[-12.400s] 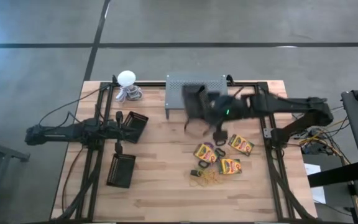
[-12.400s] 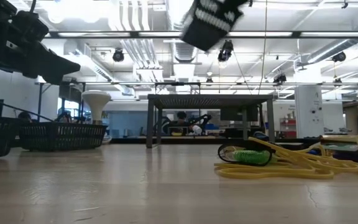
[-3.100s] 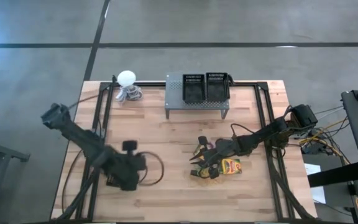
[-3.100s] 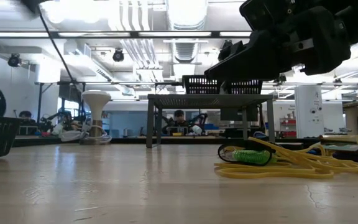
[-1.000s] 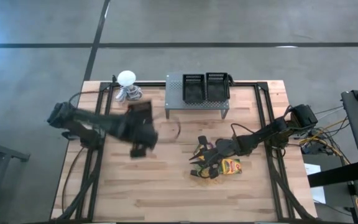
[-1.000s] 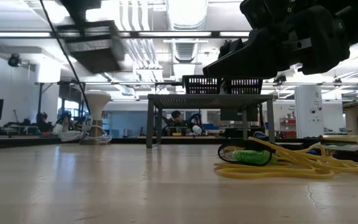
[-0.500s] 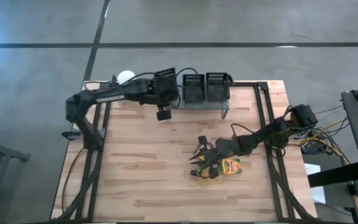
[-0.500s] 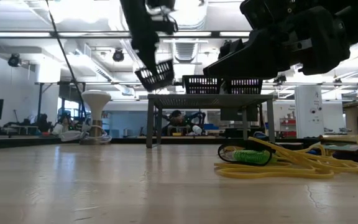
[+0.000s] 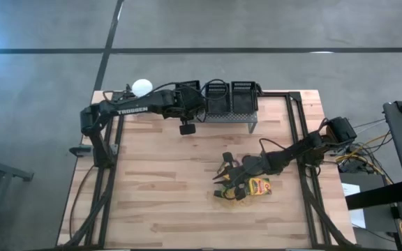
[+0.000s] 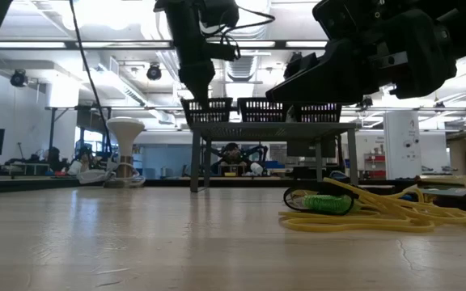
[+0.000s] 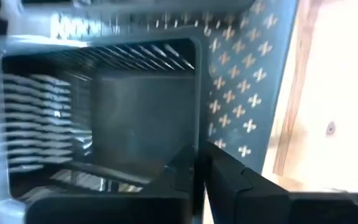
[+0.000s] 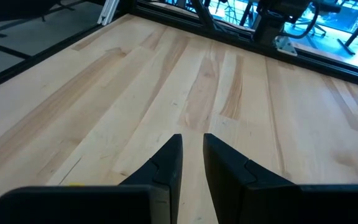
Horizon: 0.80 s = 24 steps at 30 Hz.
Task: Pick & Place Office Desk Supplies
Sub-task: Put the black bin on the shelf
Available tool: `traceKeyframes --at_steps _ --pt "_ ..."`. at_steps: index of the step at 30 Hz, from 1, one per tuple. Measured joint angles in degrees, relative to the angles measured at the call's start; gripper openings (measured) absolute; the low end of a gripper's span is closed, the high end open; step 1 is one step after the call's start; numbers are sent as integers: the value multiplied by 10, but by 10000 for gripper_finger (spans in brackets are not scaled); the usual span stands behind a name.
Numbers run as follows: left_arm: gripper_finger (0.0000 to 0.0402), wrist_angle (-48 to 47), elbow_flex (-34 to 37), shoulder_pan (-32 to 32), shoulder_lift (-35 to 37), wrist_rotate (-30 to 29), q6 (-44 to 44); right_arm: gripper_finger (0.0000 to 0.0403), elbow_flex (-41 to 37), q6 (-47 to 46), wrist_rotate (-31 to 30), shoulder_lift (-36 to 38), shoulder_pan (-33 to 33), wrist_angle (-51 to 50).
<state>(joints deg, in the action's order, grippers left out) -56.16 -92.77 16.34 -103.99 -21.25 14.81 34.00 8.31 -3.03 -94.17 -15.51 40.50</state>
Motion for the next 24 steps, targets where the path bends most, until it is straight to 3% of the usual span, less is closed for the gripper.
traceKeyframes --at_steps 8,17,21,24 --pt "112 63 0 0 1 13 64 61 0 -2 0 0 0 0" --pt "171 58 -50 -10 10 13 83 61 0 -2 0 0 0 -2" --pt "179 1 -95 -26 23 9 60 61 -1 -2 0 0 0 -12" --pt "173 -84 -127 -28 40 -26 3 61 -1 -5 0 0 0 -13"
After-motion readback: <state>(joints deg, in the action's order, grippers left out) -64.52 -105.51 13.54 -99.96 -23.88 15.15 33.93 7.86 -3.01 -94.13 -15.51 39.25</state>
